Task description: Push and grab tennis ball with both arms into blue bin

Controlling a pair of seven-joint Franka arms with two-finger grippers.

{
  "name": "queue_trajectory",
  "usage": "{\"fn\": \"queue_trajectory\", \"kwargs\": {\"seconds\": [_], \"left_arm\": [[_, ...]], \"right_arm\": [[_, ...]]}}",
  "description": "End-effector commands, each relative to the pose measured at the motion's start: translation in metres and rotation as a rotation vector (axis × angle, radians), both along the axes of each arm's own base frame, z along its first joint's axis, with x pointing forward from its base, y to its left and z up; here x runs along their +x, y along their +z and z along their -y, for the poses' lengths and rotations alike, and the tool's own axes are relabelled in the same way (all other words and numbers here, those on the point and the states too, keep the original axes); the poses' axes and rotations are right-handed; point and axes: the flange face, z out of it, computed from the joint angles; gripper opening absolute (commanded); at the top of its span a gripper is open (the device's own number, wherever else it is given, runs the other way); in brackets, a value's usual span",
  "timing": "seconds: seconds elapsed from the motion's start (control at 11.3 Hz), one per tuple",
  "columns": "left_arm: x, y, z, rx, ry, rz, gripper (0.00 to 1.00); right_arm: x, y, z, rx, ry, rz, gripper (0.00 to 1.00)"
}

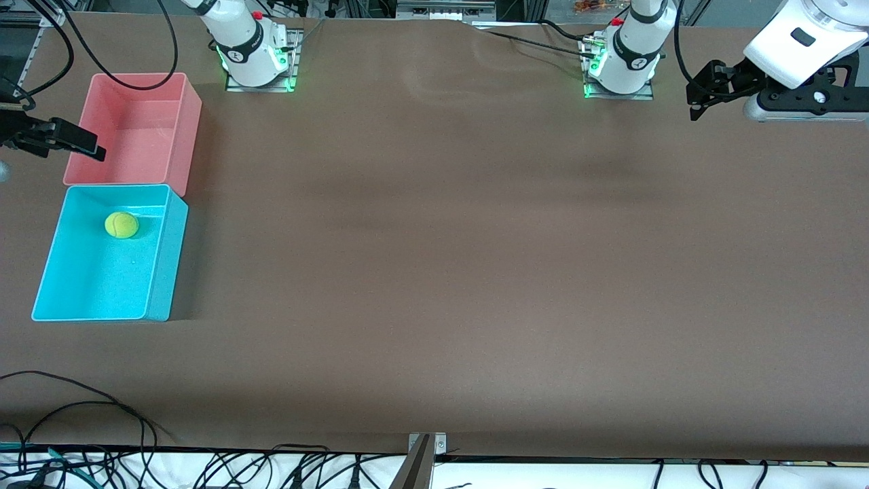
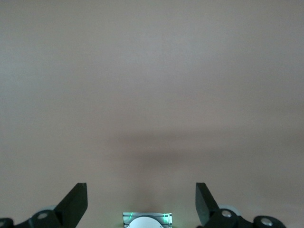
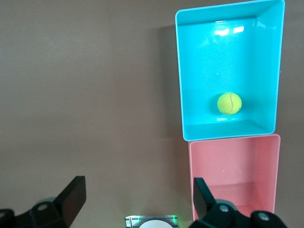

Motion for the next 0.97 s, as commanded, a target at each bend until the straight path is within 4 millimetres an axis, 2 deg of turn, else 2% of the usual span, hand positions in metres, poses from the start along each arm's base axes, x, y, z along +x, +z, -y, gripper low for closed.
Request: {"fn": "queue_trajectory", "kwargs": {"seconds": [0.0, 0.35, 0.62, 0.88], "left_arm": [[0.000, 0.007, -0.001, 0.011, 0.011, -0.001, 1.00], [0.000, 0.007, 0.000, 0.011, 0.011, 0.000, 1.00], [0.000, 0.007, -0.002, 0.011, 0.012, -0.001, 1.00], [0.001, 0.007, -0.005, 0.011, 0.018, -0.001, 1.00]], "right_arm": [[-0.009, 0.001, 0.010, -0.011, -0.049, 0.009, 1.00], [-0.005, 0.006, 0.017, -0.035, -0.076, 0.052, 1.00], [0.003, 0.010, 0.015, -0.030, -0.055, 0.119, 1.00], [0.002, 0.010, 0.012, -0.025, -0.058, 0.109, 1.00]]}}
